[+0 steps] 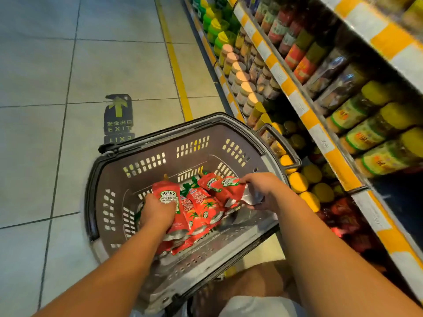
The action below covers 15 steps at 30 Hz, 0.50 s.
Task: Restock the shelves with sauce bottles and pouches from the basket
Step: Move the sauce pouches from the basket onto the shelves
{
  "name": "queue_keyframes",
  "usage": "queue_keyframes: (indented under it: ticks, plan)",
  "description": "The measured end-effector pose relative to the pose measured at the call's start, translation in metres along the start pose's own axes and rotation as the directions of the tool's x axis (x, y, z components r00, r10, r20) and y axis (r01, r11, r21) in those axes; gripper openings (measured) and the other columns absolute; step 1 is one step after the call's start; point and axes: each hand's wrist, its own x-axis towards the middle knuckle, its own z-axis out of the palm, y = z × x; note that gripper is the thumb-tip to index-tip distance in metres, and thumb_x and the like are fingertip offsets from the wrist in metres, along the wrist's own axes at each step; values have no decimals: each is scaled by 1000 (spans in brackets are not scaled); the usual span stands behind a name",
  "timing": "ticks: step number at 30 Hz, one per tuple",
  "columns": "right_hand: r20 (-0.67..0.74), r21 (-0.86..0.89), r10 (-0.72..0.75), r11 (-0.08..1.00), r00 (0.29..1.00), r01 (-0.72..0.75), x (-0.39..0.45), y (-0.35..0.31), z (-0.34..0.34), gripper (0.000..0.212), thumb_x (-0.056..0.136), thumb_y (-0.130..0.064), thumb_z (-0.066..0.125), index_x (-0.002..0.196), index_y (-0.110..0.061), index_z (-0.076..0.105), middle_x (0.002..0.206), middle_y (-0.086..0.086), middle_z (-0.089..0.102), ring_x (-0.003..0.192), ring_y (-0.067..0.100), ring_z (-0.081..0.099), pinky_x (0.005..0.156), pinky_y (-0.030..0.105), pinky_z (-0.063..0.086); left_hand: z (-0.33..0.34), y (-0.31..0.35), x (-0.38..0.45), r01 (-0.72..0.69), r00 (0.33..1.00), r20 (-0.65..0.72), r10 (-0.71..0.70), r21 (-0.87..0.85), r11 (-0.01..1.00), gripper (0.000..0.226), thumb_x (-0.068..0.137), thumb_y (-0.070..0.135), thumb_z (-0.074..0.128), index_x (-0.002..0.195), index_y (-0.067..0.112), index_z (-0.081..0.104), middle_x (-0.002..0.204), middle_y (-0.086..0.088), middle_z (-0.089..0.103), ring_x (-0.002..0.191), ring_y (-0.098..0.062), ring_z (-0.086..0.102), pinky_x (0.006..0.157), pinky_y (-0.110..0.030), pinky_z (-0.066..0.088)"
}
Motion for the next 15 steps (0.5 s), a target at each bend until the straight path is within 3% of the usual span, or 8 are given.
queue_keyframes:
  ticks: [4,7,9,12,15]
  plan:
    - [-60,168,-112,978,992,120,-46,-5,-30,27,85,-24,80,104,-6,72,100,18,77,83,36,74,59,45,60,-10,20,-31,-101,987,93,132,-278,955,38,87,22,82,114,20,55,106,-7,70,84,-25,68,66,-35,53]
    - [-98,268,-216,935,971,235,-82,3,-57,36,88,-31,80,112,-6,71,104,20,76,87,38,74,70,52,63,-25,43,-58,-101,969,161,187,-432,896,38,87,18,82,113,20,53,102,-7,70,76,-22,72,50,-27,52]
    - [-144,325,-263,898,954,297,-108,15,-79,39,87,-35,80,112,-7,70,102,18,77,87,37,75,71,50,62,-34,60,-79,-91,945,224,238,-519,850,41,86,12,81,117,18,55,102,-8,71,71,-23,74,45,-26,54]
    - [-229,398,-315,834,921,383,-147,44,-111,34,81,-34,82,102,-10,70,91,16,73,75,31,68,64,42,54,-41,85,-115,-81,895,300,331,-619,781,47,84,3,79,122,19,57,106,-12,73,73,-27,77,52,-34,59]
    - [-303,528,-339,718,891,453,-180,85,-138,10,82,-13,78,83,-14,68,75,13,68,61,24,66,55,34,52,-41,110,-156,-64,816,384,433,-685,726,51,83,-4,74,128,15,60,110,-18,75,86,-37,77,68,-45,62]
